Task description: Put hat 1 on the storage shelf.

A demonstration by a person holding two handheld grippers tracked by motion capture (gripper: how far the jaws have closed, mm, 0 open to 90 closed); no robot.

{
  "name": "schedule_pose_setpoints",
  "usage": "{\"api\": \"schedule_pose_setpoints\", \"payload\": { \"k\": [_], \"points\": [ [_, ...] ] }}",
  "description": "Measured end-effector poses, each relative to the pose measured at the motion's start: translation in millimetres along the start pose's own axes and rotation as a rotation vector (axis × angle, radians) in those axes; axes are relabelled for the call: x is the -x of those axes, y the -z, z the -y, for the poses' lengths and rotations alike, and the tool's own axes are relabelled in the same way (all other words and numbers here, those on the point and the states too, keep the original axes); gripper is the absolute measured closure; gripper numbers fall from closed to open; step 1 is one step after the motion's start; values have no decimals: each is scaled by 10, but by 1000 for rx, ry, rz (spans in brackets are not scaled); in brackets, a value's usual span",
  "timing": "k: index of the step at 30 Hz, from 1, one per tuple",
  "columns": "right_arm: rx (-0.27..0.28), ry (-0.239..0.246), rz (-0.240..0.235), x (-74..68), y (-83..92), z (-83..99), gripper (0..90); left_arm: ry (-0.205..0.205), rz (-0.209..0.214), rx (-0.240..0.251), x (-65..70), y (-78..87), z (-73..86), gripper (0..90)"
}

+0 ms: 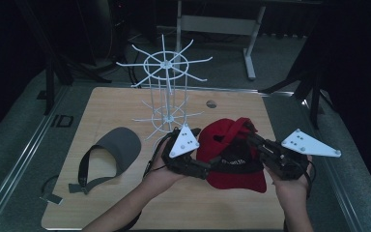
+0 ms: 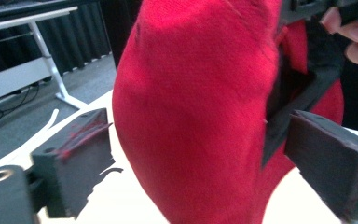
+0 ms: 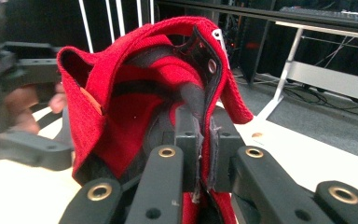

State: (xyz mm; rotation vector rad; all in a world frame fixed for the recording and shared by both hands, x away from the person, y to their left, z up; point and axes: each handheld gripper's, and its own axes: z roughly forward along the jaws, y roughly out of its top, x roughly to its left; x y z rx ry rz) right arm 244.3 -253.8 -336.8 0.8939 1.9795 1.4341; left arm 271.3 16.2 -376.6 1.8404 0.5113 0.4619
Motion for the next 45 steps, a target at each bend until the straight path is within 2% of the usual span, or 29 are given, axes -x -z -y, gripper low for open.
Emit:
{"api": "schedule_pose_setpoints", "payload": {
  "k": [1,3,4,5,7,11,16,17,19,22,26,31,35,41,43,45],
  "points": [
    [-1,2,-1,-3,-2,-1,847,-5,-17,-7,6,-22,-14,114],
    [-3,4,-3,-2,-5,0,847,-1,-11,-3,7,-43,-36,142],
    [-3,5,-2,1,-5,1,847,-7,-29,-7,14,-57,-51,149],
    [-4,4,-2,8,-5,2,847,-10,-28,1,18,-59,-57,181],
    [-4,-1,-1,17,-1,7,847,-25,-30,-3,22,-74,-70,286],
    [-7,2,-2,16,1,16,846,-26,-29,-13,33,-109,-83,477],
    [-7,-1,-2,12,4,31,846,9,-76,-7,39,-129,-115,735],
    [-6,1,-2,14,7,35,846,10,-79,0,37,-126,-124,795],
    [-8,-4,-2,16,11,46,846,-4,-95,-3,51,-127,-148,849],
    [-9,-6,-2,20,18,69,845,-32,-91,-15,78,-134,-180,865],
    [1,-24,-5,35,42,108,844,-42,-96,-19,109,-140,-208,872],
    [3,-36,-12,43,78,175,835,-27,-97,-22,109,-135,-241,875],
    [-1,-56,-17,58,115,232,827,-33,-101,-19,118,-127,-272,875],
    [-7,-70,-25,49,171,329,817,-42,-85,-21,156,-138,-291,877],
    [-6,-74,-36,48,193,354,793,-40,-82,-20,161,-140,-295,877],
    [3,-63,-45,34,222,371,721,-45,-81,-16,169,-129,-306,877]
  ]
}}
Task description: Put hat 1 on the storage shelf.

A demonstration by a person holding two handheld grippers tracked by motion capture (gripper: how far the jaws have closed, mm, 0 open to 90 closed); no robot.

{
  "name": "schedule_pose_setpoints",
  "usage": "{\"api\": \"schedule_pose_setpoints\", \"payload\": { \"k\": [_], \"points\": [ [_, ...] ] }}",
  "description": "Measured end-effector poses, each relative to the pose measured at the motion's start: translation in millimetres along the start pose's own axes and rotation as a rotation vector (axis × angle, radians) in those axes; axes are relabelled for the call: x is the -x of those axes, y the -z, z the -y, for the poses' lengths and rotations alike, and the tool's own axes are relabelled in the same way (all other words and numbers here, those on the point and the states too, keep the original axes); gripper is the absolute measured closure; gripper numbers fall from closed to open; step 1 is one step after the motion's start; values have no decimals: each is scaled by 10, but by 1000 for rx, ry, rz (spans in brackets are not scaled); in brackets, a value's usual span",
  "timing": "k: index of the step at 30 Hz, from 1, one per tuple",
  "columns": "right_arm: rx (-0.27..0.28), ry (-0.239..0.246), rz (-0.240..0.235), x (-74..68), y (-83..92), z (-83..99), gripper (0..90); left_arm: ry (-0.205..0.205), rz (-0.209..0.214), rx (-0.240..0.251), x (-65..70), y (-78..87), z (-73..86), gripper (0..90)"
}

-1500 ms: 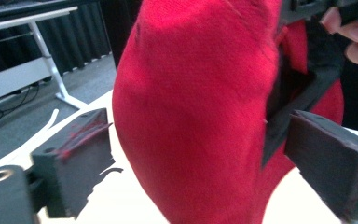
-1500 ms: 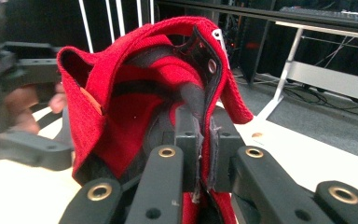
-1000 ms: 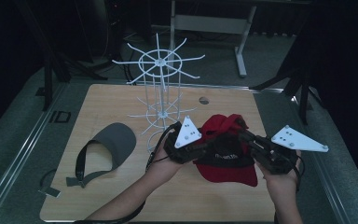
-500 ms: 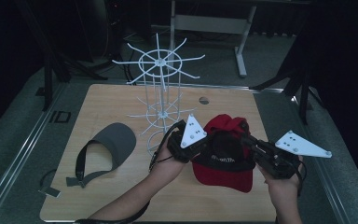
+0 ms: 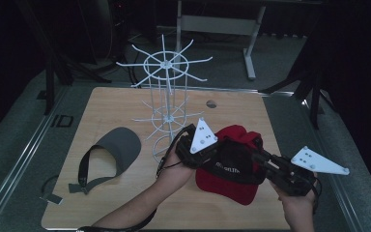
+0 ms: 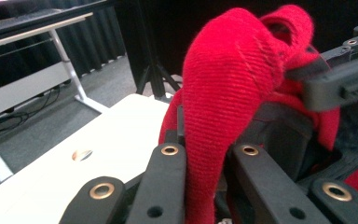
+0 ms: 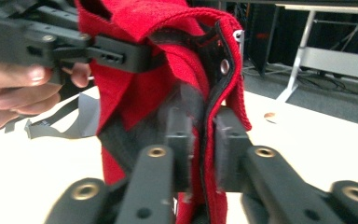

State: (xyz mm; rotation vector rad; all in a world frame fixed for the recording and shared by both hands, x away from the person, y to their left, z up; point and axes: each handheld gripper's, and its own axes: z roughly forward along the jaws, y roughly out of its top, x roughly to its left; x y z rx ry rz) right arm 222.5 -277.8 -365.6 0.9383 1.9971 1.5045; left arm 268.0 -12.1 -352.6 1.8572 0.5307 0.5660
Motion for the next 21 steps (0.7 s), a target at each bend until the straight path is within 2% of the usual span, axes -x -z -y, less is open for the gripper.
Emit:
{"api": "schedule_pose_setpoints", "payload": {
  "k": [3,7,9,10,12,13,15,16,18,19,21],
  "points": [
    [1,19,-4,-30,64,18,667,-6,-2,7,7,23,-26,878],
    [11,29,-22,-28,159,15,645,6,-1,11,-22,41,-49,877],
    [6,34,-46,-23,195,18,617,11,6,22,-35,53,-42,878],
    [7,37,-49,-19,209,21,617,14,-8,20,-44,61,-40,877],
    [10,27,-80,0,234,26,594,23,-2,24,-76,74,-39,877],
    [16,22,-86,6,250,27,593,30,-16,28,-83,78,-37,877],
    [33,18,-107,30,286,27,586,40,7,34,-110,87,-30,877],
    [41,13,-102,45,305,22,589,32,12,34,-110,90,-23,877],
    [49,16,-85,81,336,10,595,10,52,39,-99,95,0,877],
    [50,20,-75,101,342,1,599,-2,43,31,-86,97,9,876],
    [44,24,-70,133,336,-15,596,-12,87,30,-95,102,33,876]
  ]
}}
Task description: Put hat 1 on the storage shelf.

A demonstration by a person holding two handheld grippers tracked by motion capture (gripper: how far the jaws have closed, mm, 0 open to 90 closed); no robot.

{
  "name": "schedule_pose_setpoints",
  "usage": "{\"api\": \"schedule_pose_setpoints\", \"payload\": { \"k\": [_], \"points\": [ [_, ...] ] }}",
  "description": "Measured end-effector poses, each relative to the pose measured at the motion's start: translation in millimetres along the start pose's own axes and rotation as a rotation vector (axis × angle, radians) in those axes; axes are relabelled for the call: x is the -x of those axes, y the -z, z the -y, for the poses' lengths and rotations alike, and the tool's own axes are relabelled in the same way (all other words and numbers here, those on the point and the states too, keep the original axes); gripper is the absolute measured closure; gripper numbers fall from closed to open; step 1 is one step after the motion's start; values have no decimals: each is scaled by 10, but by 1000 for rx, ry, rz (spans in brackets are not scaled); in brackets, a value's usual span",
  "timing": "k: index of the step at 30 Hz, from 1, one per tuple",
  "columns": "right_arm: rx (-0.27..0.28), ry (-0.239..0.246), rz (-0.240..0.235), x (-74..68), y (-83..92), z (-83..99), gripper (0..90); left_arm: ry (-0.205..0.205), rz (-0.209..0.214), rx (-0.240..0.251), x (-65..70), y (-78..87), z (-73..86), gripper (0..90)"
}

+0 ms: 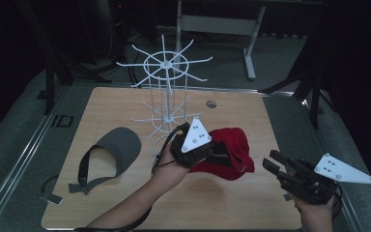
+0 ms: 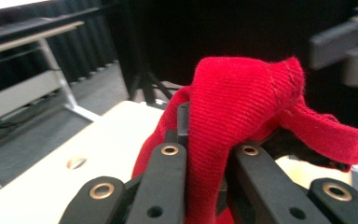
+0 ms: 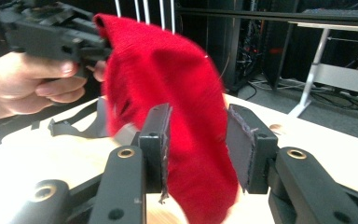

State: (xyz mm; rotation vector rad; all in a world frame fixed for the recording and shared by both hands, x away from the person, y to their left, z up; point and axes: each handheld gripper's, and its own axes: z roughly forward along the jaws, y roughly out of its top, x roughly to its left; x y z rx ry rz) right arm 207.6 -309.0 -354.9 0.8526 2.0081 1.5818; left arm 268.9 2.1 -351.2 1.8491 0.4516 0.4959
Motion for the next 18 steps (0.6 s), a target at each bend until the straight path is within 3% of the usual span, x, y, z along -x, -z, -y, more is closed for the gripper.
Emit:
{"api": "schedule_pose_setpoints", "payload": {
  "k": [4,9,14,18],
  "points": [
    [-21,35,-25,-11,-71,-35,579,-40,104,4,-24,32,48,875],
    [-59,91,-70,-65,-213,-74,567,-55,239,2,-26,62,60,874],
    [-87,133,-137,-101,-341,-104,524,-74,315,-15,48,67,30,874],
    [-83,173,-210,-141,-389,-118,522,-79,334,-19,78,61,25,874]
  ]
}}
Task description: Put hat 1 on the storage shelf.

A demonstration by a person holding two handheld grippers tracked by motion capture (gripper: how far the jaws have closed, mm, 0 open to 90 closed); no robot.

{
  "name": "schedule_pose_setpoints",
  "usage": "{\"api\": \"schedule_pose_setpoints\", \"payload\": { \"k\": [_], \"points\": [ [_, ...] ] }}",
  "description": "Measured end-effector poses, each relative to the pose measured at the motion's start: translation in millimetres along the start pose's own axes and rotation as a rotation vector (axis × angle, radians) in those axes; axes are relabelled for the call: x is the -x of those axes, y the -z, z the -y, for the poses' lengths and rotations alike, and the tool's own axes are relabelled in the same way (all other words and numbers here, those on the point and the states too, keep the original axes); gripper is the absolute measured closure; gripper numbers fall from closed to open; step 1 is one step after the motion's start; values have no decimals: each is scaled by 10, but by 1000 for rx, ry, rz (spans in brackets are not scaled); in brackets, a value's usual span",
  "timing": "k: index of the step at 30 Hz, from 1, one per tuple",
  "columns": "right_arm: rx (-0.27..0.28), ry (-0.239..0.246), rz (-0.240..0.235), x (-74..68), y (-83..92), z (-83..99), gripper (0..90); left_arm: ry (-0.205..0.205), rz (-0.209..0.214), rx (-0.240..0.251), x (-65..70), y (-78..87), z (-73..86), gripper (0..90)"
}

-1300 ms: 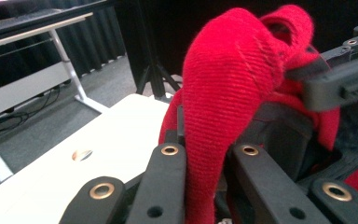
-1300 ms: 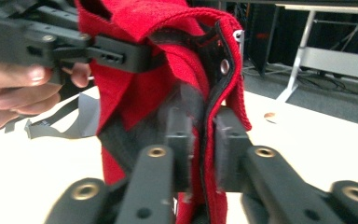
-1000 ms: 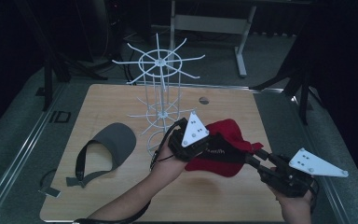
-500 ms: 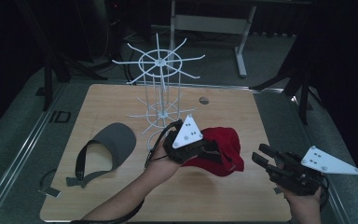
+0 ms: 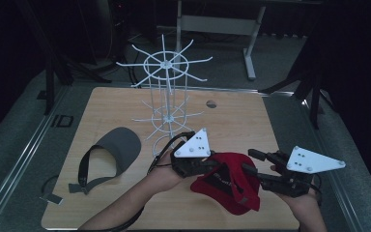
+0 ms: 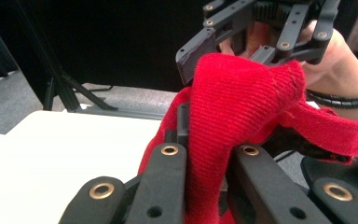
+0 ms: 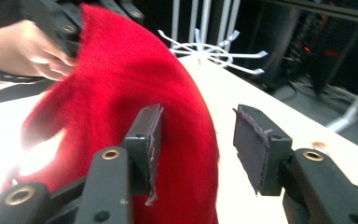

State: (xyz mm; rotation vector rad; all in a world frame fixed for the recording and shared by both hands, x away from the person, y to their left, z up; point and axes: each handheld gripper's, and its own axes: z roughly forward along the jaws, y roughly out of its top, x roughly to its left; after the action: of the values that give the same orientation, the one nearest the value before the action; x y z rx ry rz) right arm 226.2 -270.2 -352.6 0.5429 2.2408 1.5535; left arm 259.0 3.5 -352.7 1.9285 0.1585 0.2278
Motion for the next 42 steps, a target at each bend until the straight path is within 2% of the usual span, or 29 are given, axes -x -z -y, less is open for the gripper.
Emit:
{"api": "schedule_pose_setpoints", "payload": {
  "k": [3,4,6,9,11,16,17,23,25,26,29,31,36,37,39,40,42],
  "points": [
    [-4,21,-33,-10,-24,-9,560,12,10,11,3,-5,-8,873],
    [-9,30,-43,-10,-31,-9,592,14,1,9,-2,0,-13,873],
    [-14,42,-57,-15,-35,-11,672,21,3,13,-21,13,-14,873],
    [-21,34,-74,-5,-21,-14,832,26,-2,8,-44,23,1,872],
    [-23,23,-94,-3,-19,-14,874,32,-1,8,-59,25,14,872],
    [2,9,-126,-24,-2,-28,883,36,5,13,-89,44,51,870],
    [24,4,-121,-35,26,-46,884,41,14,17,-91,46,63,870],
    [45,-26,-89,-45,47,-87,886,44,18,27,-86,52,60,853],
    [57,-37,-60,-38,69,-106,887,29,8,5,-75,52,71,645],
    [59,-39,-56,-36,76,-111,886,29,8,5,-75,52,71,584],
    [59,-36,-34,-37,96,-128,886,25,-16,-13,-65,67,119,494],
    [56,-40,-15,-36,99,-136,886,26,-25,-14,-60,85,148,463],
    [61,-50,-13,-20,107,-141,886,25,-52,-9,-49,137,202,448],
    [68,-60,-3,-9,111,-139,886,32,-67,-6,-44,171,222,425],
    [69,-60,-6,-5,111,-139,886,30,-81,-7,-41,191,232,424],
    [73,-69,-11,3,117,-140,886,29,-106,-3,-38,222,243,425],
    [73,-68,-7,1,118,-142,886,39,-127,6,-47,268,259,425]
  ]
}}
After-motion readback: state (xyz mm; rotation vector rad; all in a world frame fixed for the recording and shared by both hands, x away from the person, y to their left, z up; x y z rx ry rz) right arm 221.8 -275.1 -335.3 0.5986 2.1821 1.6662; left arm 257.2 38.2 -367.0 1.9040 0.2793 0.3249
